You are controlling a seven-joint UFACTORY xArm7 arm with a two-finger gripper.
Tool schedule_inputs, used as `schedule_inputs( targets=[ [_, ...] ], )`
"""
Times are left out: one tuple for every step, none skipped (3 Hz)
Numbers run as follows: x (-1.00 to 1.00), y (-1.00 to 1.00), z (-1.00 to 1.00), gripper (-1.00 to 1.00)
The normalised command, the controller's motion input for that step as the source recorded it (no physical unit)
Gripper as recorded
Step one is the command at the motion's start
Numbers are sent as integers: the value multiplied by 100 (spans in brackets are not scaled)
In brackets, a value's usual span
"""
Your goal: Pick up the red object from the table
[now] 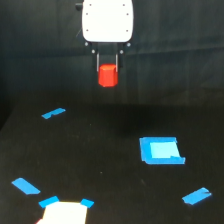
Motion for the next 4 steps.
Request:
schedule_inputs(
  targets=[
    [11, 53, 34, -46],
    [-42, -3, 89, -84],
    [-28, -77, -1, -77],
    [-42, 13, 20, -100]
  ],
)
